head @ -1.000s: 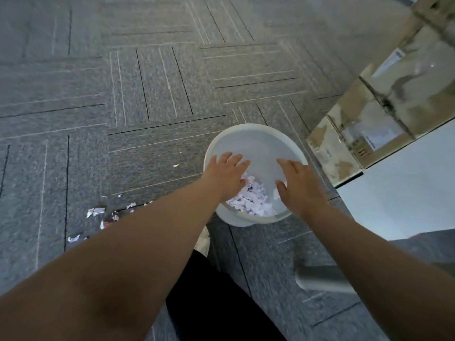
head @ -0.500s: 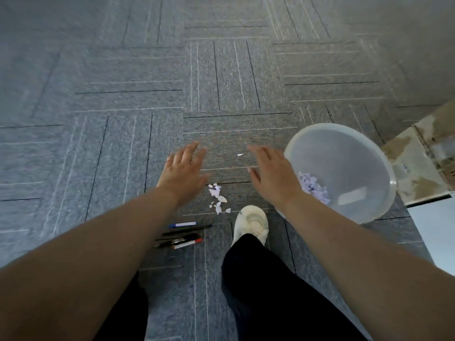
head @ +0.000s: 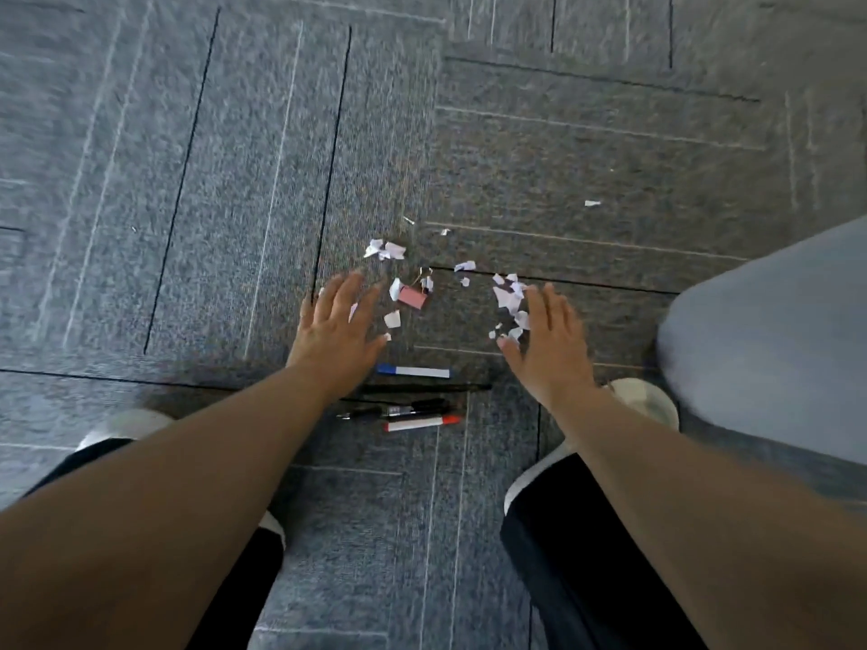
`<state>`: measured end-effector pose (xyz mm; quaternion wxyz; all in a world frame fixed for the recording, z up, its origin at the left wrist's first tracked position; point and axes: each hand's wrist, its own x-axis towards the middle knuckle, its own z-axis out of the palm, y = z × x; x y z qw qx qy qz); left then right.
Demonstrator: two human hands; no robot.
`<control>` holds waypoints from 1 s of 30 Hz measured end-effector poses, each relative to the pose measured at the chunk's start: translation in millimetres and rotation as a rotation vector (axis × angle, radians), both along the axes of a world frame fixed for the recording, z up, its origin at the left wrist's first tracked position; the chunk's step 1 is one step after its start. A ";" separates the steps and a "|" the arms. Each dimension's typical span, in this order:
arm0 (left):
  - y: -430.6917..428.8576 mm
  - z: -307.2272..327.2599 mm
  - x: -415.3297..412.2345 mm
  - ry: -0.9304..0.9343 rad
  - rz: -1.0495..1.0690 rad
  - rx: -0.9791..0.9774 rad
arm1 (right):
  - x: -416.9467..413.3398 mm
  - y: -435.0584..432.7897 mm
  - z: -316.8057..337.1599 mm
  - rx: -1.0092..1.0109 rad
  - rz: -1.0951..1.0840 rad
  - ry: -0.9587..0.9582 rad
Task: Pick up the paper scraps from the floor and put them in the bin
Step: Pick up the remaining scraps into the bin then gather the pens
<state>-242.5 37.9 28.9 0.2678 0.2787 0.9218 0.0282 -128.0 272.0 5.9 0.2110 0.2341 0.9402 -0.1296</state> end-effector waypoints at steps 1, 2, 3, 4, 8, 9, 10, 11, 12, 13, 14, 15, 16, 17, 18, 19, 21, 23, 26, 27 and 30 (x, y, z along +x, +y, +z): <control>-4.0 -13.5 -0.7 0.012 0.010 0.013 | -0.8 0.1 -10.6 0.016 -0.031 -0.014; -9.6 -25.8 -0.7 0.027 0.013 0.018 | -1.8 -0.8 -19.7 0.024 -0.051 -0.016; -16.3 -36.8 -0.7 0.037 0.018 0.023 | -2.5 -2.6 -27.3 0.034 -0.053 -0.010; -24.1 -46.6 -0.5 0.043 0.028 0.029 | -2.9 -4.3 -34.4 0.044 -0.039 0.003; -54.4 -71.4 -7.2 0.109 -0.050 0.068 | -16.1 0.7 -51.9 0.075 0.103 0.083; -57.6 -74.6 -10.2 0.128 -0.088 0.095 | -22.5 3.2 -53.3 0.083 0.146 0.110; -58.9 -76.9 -13.2 0.146 -0.127 0.121 | -29.8 5.0 -55.3 0.088 0.183 0.147; -58.2 -78.9 -15.3 0.163 -0.165 0.142 | -37.0 5.1 -56.2 0.090 0.209 0.188; -56.3 -80.0 -16.8 0.174 -0.195 0.161 | -43.1 3.2 -57.0 0.087 0.217 0.232; -52.9 -79.9 -18.2 0.180 -0.208 0.178 | -46.9 -0.6 -57.4 0.083 0.211 0.277; -48.9 -79.3 -19.3 0.182 -0.202 0.197 | -47.4 -5.5 -58.0 0.082 0.195 0.326; -43.9 -77.6 -20.5 0.179 -0.184 0.215 | -45.5 -9.5 -58.6 0.084 0.168 0.373; -38.9 -74.7 -21.1 0.182 -0.165 0.228 | -42.3 -12.4 -59.5 0.085 0.138 0.416; -34.1 -72.5 -21.1 0.200 -0.154 0.236 | -39.3 -14.0 -60.2 0.089 0.116 0.447; -30.0 -70.8 -21.5 0.230 -0.152 0.241 | -36.7 -14.6 -60.7 0.099 0.106 0.464; -26.1 -70.3 -21.5 0.259 -0.152 0.249 | -35.5 -14.5 -60.0 0.112 0.107 0.471; -22.3 -71.2 -21.0 0.292 -0.134 0.278 | -35.2 -13.1 -59.6 0.120 0.126 0.480; -22.3 -71.9 -19.6 0.297 -0.095 0.294 | -34.6 -12.2 -59.4 0.107 0.156 0.503; -23.3 -71.4 -17.7 0.277 -0.027 0.299 | -33.4 -9.4 -59.9 0.066 0.225 0.538; -22.8 -71.5 -17.4 0.260 -0.011 0.296 | -32.9 -7.8 -60.3 0.052 0.255 0.547; -23.0 -72.7 -18.5 0.232 -0.034 0.278 | -29.5 -2.4 -59.0 -0.006 0.301 0.548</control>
